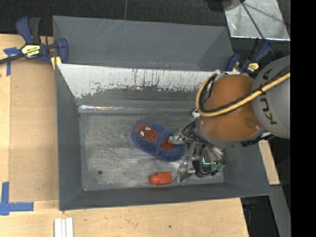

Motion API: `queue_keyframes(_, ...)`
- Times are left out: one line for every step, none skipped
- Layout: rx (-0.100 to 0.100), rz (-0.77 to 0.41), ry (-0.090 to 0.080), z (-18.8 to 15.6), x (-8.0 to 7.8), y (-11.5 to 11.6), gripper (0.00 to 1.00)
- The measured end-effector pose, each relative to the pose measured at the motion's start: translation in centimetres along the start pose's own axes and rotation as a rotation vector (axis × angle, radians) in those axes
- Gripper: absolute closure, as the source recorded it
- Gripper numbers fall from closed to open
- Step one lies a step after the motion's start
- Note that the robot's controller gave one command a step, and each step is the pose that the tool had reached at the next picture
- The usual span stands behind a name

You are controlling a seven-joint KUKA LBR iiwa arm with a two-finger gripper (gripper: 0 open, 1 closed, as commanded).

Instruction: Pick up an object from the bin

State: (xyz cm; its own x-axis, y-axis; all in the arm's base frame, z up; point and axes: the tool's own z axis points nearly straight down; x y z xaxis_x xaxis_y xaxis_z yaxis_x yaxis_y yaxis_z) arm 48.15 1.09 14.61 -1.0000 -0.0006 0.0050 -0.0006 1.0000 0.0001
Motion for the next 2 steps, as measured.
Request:
queue_keyframes(-0.001,-0.264,-0.02,6.92,-4.22,-2.84,0.0)
queue_keyframes(-0.001,-0.261,-0.05,6.42,-4.96,-2.61,1.0)
